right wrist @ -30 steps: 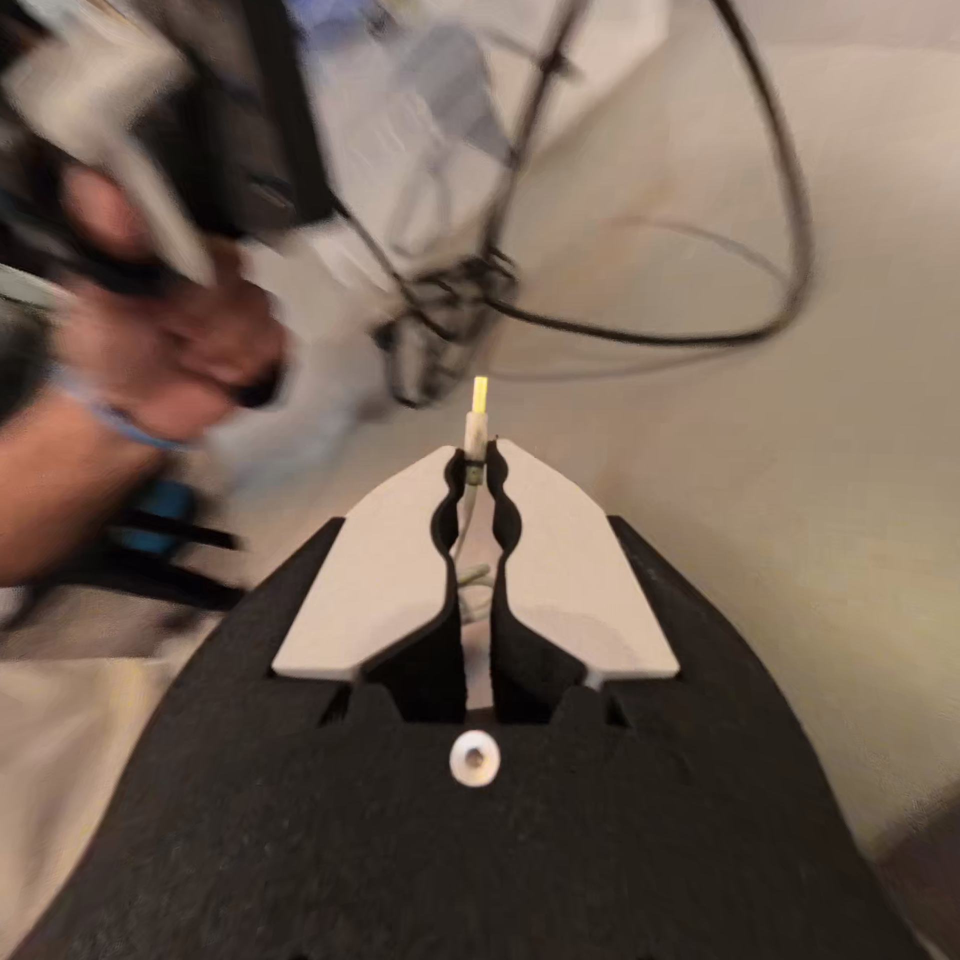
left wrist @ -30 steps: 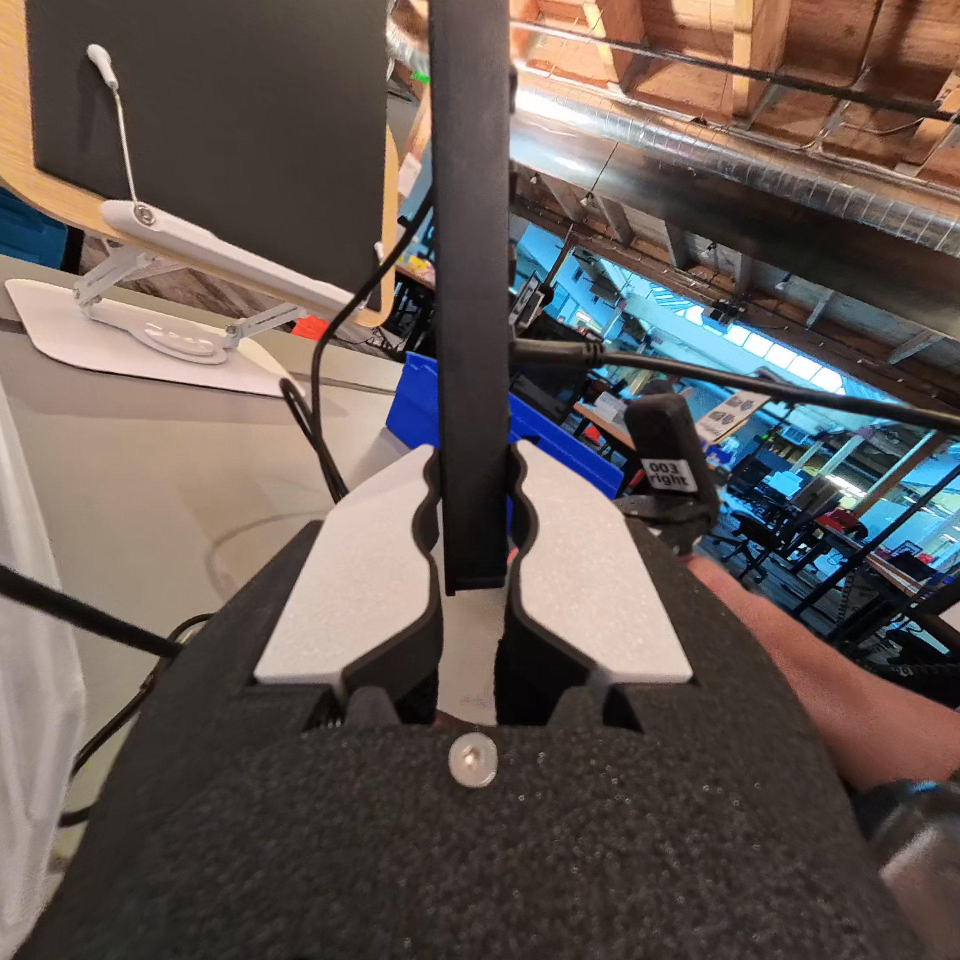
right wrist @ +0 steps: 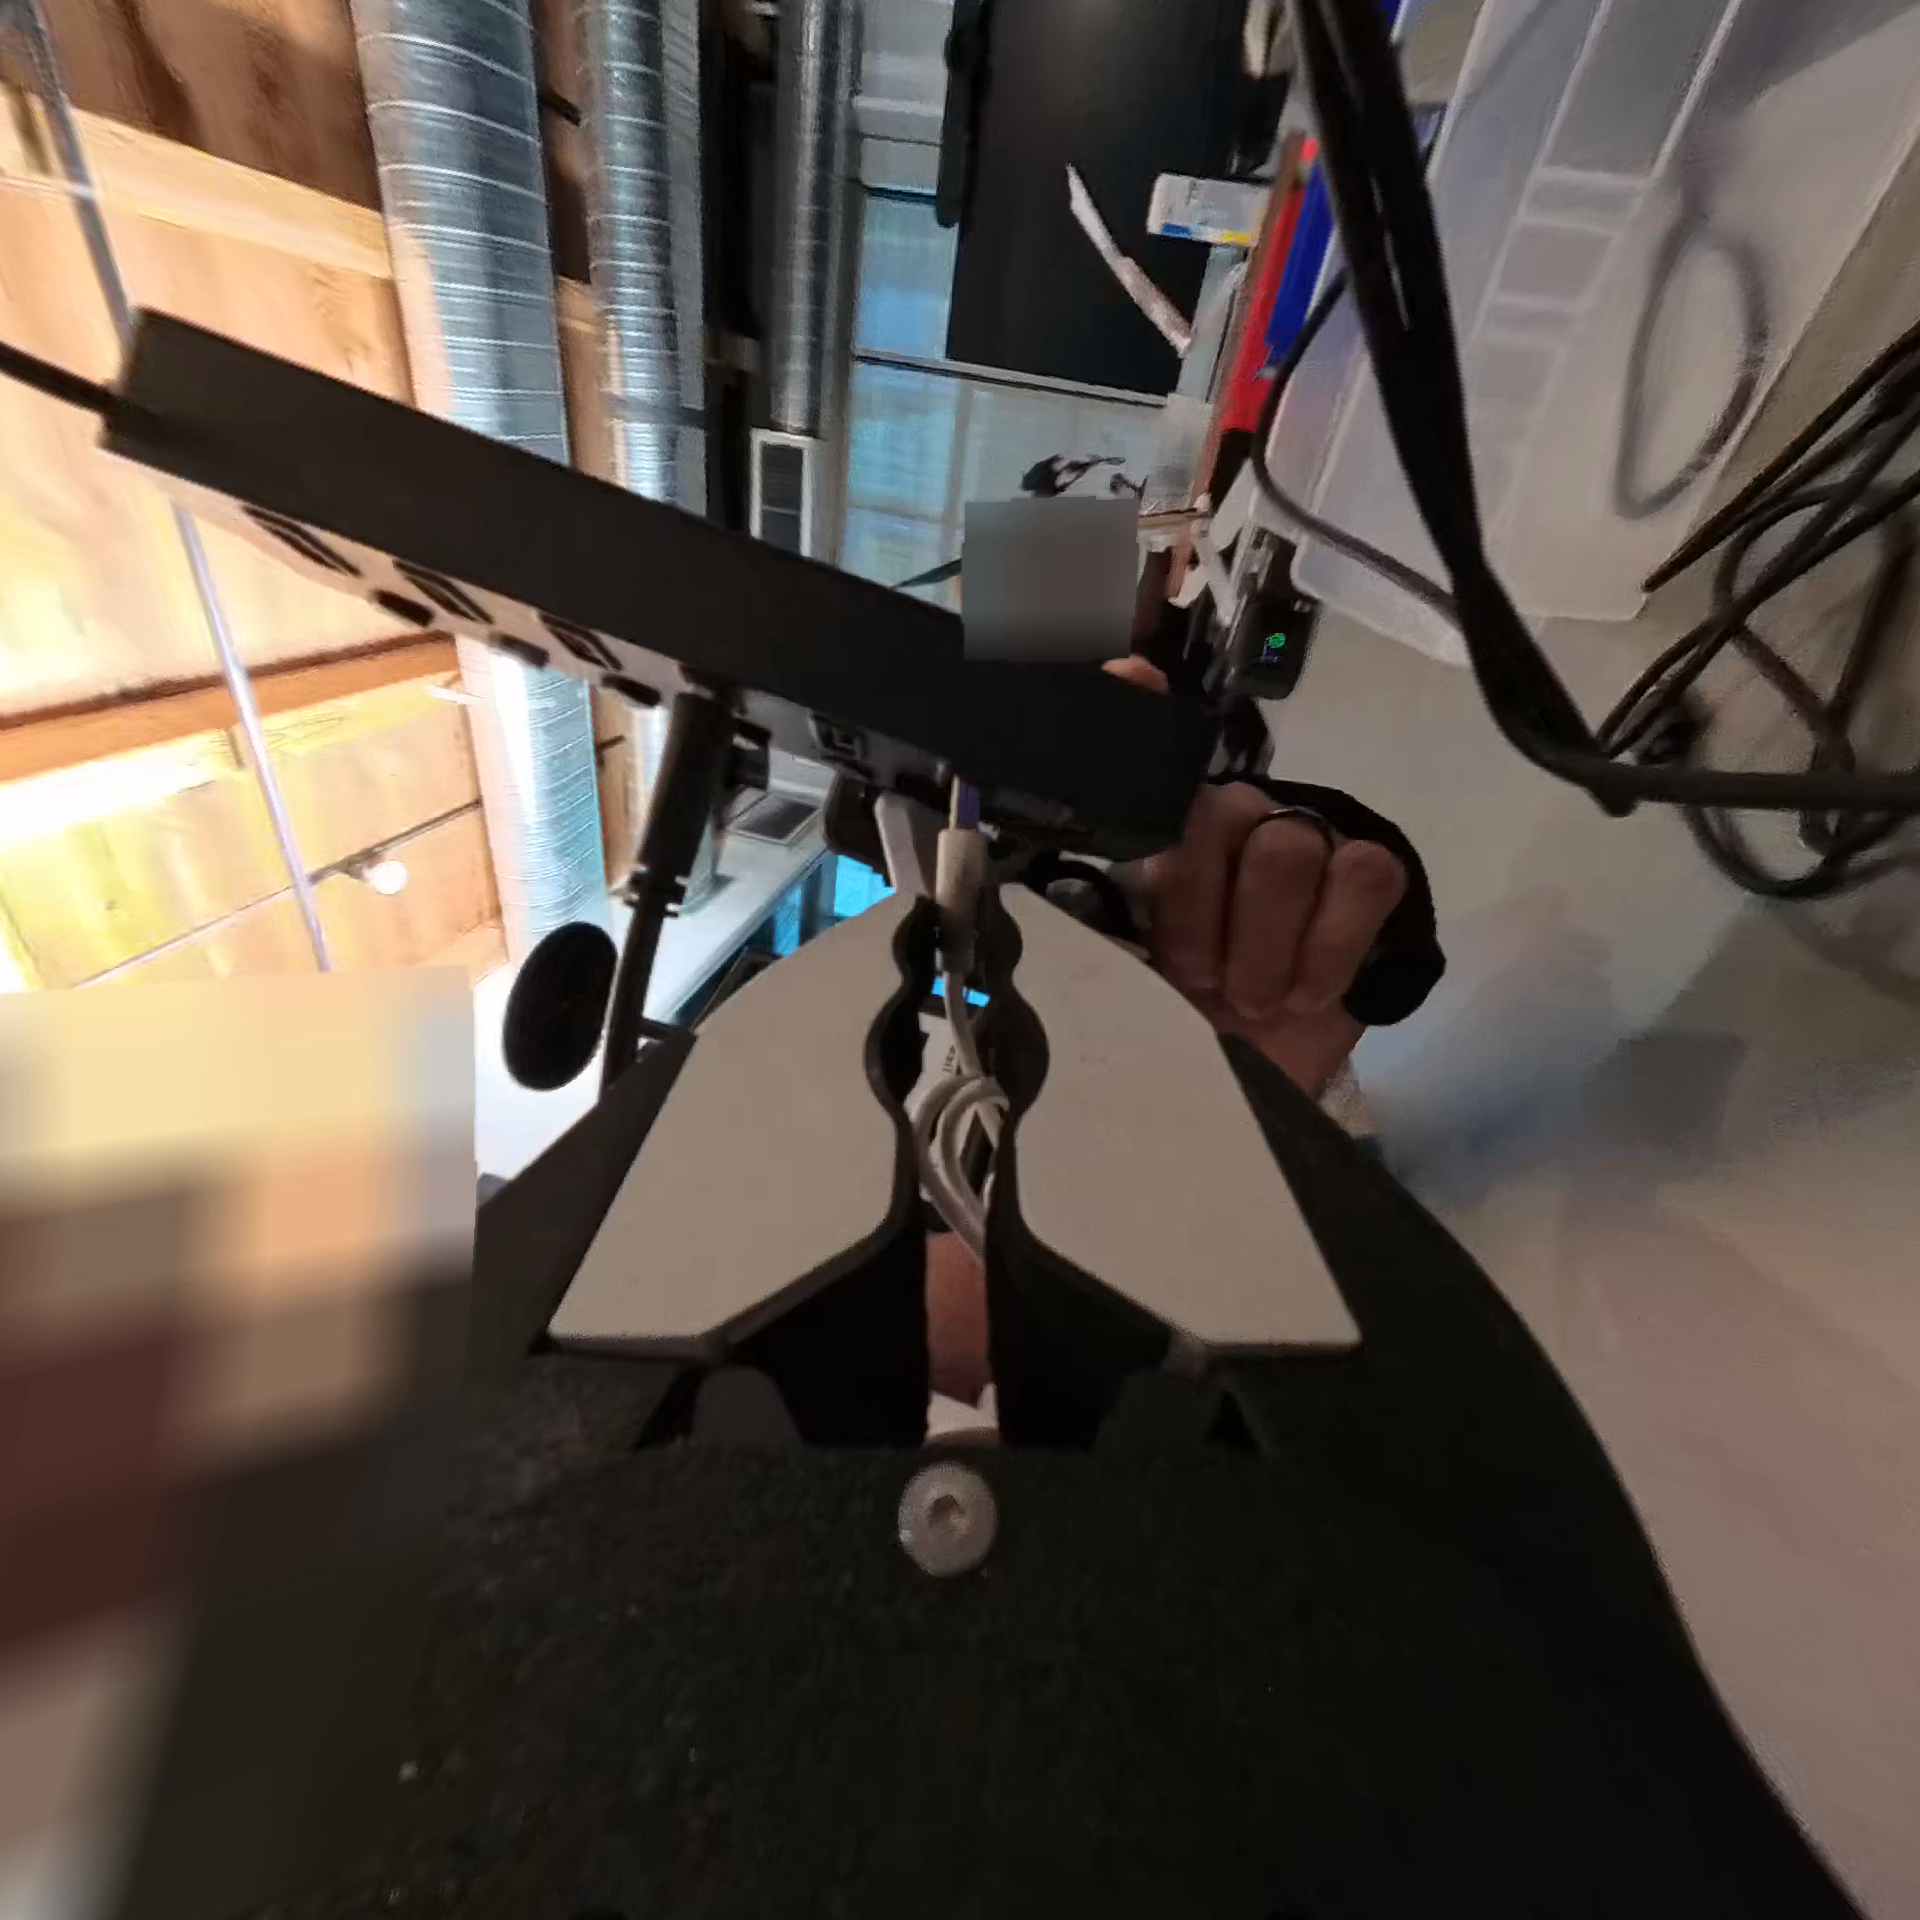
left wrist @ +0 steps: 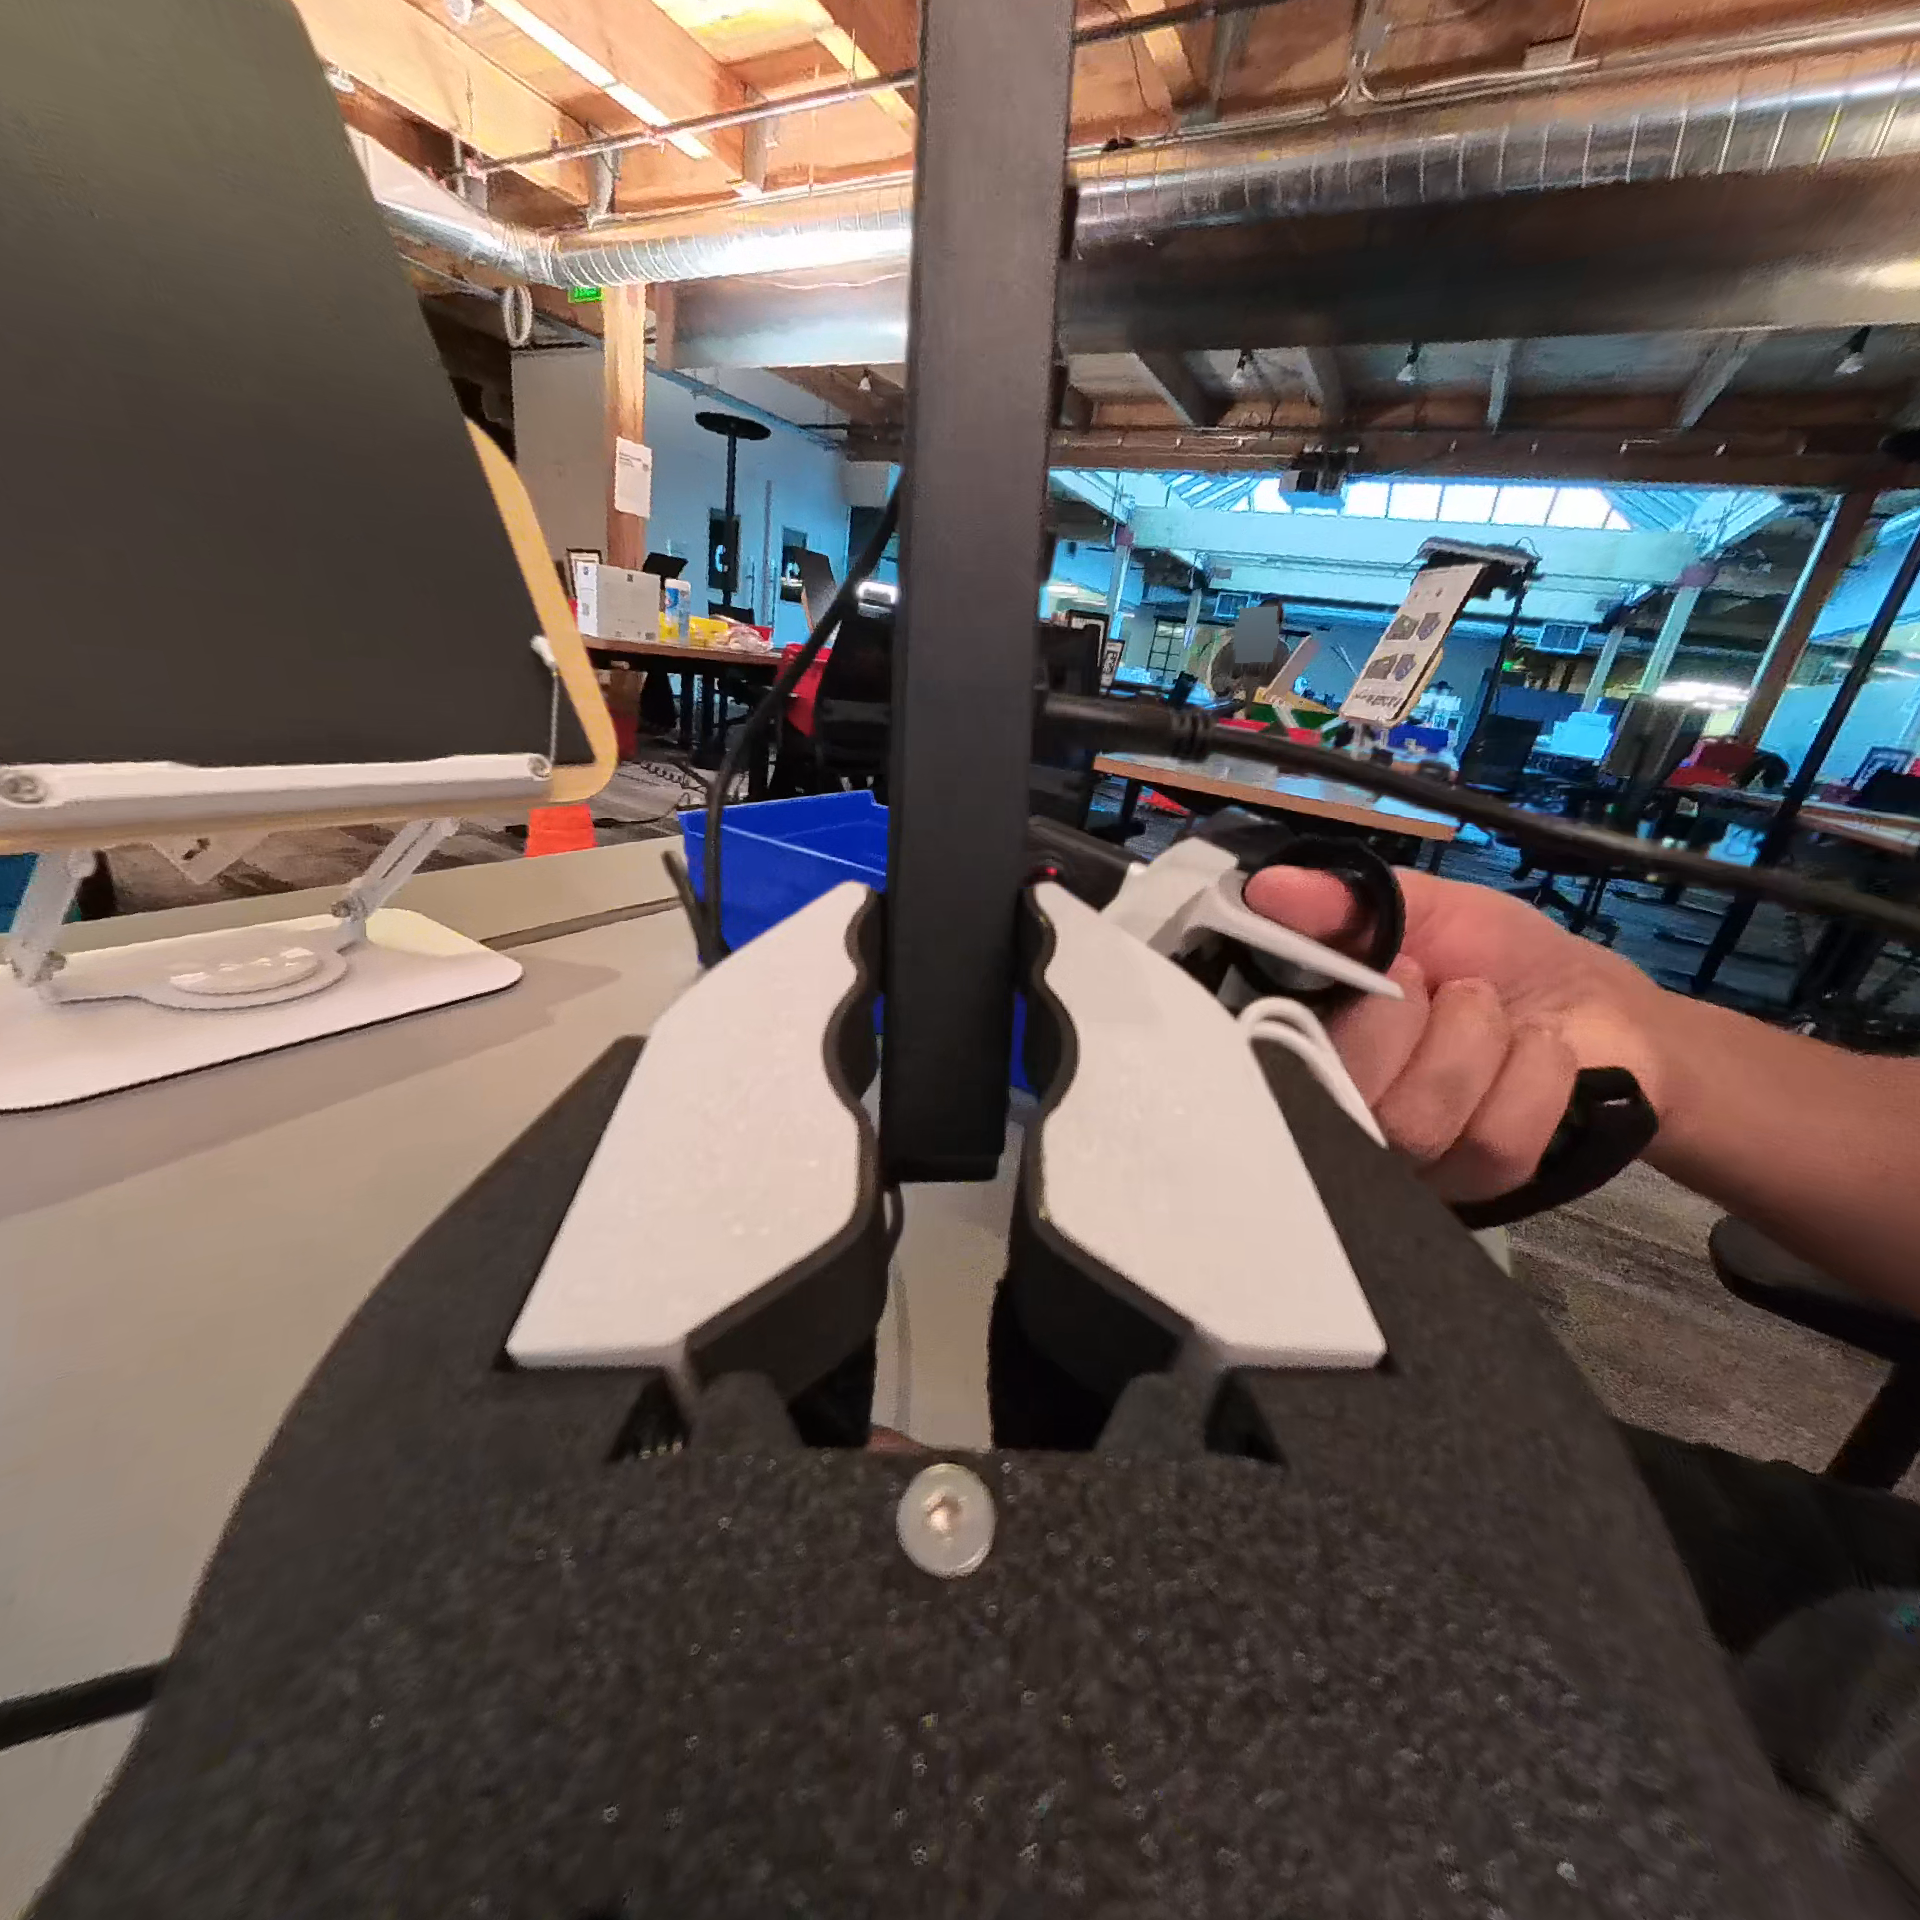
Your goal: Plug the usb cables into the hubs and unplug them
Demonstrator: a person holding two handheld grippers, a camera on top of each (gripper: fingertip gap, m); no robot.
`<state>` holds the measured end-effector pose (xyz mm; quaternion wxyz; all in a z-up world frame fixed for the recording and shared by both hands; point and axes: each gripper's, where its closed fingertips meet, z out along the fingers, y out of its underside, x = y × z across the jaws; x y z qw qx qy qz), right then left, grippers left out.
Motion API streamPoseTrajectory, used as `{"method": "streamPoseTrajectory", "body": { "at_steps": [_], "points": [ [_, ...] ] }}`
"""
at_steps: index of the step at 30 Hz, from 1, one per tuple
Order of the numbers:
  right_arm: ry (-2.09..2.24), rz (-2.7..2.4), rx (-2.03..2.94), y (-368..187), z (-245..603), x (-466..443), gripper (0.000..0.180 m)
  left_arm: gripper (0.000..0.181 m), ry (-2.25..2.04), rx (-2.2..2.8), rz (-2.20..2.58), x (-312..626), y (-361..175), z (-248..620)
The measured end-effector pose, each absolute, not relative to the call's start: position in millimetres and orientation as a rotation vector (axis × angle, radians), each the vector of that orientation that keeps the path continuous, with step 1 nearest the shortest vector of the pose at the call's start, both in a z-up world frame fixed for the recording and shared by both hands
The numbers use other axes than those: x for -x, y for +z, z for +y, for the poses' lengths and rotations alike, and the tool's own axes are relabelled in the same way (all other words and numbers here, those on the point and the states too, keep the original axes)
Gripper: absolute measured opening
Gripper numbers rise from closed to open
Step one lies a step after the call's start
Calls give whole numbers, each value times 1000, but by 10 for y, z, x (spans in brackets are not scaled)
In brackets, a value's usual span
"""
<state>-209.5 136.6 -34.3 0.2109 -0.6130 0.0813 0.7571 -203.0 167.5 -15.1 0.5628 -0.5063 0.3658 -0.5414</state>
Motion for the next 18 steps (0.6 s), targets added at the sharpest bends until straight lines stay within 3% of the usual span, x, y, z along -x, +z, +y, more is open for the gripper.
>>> {"method": "streamPoseTrajectory", "body": {
  "at_steps": [1,12,18],
  "points": [
    [2114,238,1698,-322,1361,2087,7,24,-1284,1184,861,2029,-137,1665],
    [2259,290,1660,-338,1332,2049,7,24,-1134,1180,1057,1991,-219,1562],
    [1876,-60,1795,-281,1329,2020,15,23,-1444,1258,867,1960,-171,1570]
  ]
}}
